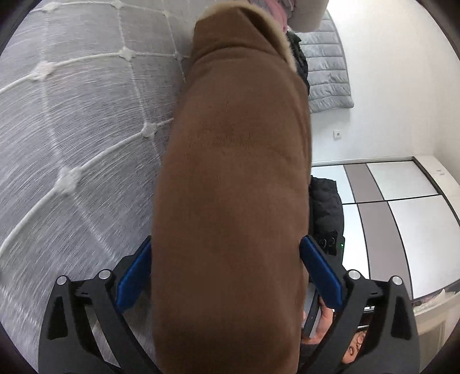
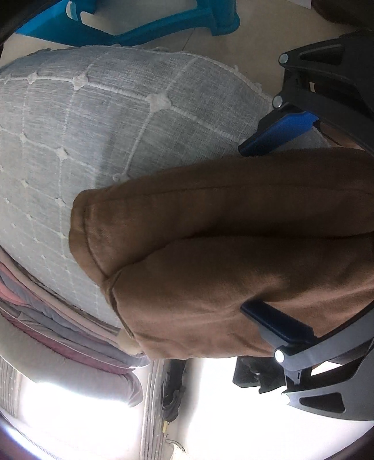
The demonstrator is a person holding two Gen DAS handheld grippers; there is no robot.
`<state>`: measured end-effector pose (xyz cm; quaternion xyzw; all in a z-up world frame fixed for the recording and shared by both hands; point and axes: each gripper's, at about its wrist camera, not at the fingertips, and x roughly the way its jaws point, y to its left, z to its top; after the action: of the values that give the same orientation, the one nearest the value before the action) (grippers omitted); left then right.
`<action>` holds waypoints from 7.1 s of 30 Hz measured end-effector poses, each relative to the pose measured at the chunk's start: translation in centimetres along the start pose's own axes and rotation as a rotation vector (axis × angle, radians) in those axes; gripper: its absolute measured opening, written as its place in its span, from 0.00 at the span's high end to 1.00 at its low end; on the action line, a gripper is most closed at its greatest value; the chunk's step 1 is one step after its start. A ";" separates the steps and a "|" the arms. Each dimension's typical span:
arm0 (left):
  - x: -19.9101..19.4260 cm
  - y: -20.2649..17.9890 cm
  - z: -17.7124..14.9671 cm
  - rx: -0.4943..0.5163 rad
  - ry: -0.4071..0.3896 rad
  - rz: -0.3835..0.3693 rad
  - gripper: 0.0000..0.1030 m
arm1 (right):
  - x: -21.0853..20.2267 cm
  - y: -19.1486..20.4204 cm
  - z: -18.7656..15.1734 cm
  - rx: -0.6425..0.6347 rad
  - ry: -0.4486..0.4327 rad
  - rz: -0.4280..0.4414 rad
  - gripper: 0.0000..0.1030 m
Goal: Fold large clothes
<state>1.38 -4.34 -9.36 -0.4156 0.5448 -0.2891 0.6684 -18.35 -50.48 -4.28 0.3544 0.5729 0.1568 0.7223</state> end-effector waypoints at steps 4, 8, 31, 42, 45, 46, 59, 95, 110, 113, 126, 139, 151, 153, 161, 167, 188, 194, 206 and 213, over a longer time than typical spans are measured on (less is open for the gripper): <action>1.5 -1.0 0.8 0.048 0.056 0.037 0.09 | 0.7 0.6 0.1 0.005 0.011 0.002 0.07; 1.0 -4.2 -1.1 0.256 -0.016 0.154 0.35 | 1.7 2.1 -0.2 -0.052 0.046 0.017 0.05; -2.4 -1.1 -0.4 0.204 0.029 0.177 0.30 | 2.9 2.6 1.3 0.008 0.002 0.127 0.05; -3.8 0.5 -1.0 0.205 0.009 0.184 0.23 | 8.3 3.3 0.6 -0.047 0.242 0.199 0.05; -3.8 0.5 -1.0 0.205 0.004 0.186 0.22 | 9.0 2.7 1.2 -0.005 0.231 0.235 0.05; -3.8 0.5 -1.0 0.204 0.004 0.187 0.22 | 9.3 2.5 1.2 0.005 0.234 0.243 0.05; -3.9 -1.5 -1.4 0.239 -0.016 0.176 0.29 | 8.4 7.3 -0.3 -0.226 0.119 0.303 0.42; -32.5 13.5 19.1 -0.015 -0.413 0.356 0.30 | 43.6 35.2 8.7 -0.272 0.275 0.286 0.17; -32.9 2.2 4.1 0.237 -0.722 0.492 0.17 | 40.8 45.8 -1.8 -0.607 0.204 0.349 0.07; -29.8 4.1 2.5 0.209 -0.624 0.535 0.17 | 44.3 43.9 -4.6 -0.677 0.214 0.251 0.08; -31.4 1.6 1.3 0.306 -0.792 0.716 0.17 | 42.0 55.6 1.7 -0.792 -0.294 -0.107 0.07; -28.4 -0.2 -1.1 0.415 -0.778 0.890 0.17 | 41.0 50.5 -0.5 -0.740 -0.232 -0.179 0.06; -27.3 -2.2 -5.1 0.503 -0.838 0.972 0.17 | 41.1 45.7 -4.5 -0.781 -0.120 -0.315 0.06; -27.1 -2.6 -5.8 0.532 -0.847 0.973 0.17 | 39.3 46.8 -6.1 -0.841 -0.205 -0.312 0.06; -27.5 -3.7 -6.8 0.568 -0.910 0.936 0.16 | 40.6 43.9 -7.0 -0.838 -0.243 -0.357 0.06; -27.6 -3.9 -7.2 0.589 -0.951 0.949 0.15 | 40.5 42.7 -6.7 -0.786 -0.146 -0.346 0.06; -26.2 -2.5 -6.4 0.465 -0.758 1.016 0.15 | 33.0 44.8 -10.9 -0.812 -0.349 -0.392 0.06; -25.8 -2.3 -6.3 0.457 -0.728 1.011 0.15 | 32.4 44.4 -11.0 -0.821 -0.350 -0.405 0.06; -25.6 -2.5 -6.1 0.460 -0.722 1.012 0.15 | 31.5 44.2 -11.3 -0.841 -0.389 -0.432 0.06; -25.8 -2.2 -5.9 0.439 -0.717 1.005 0.15 | 31.5 44.0 -11.1 -0.844 -0.395 -0.455 0.06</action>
<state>-10.39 14.86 4.78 -0.0351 0.3444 0.1104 0.9316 -11.61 3.89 2.51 -0.0787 0.3748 0.1431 0.9126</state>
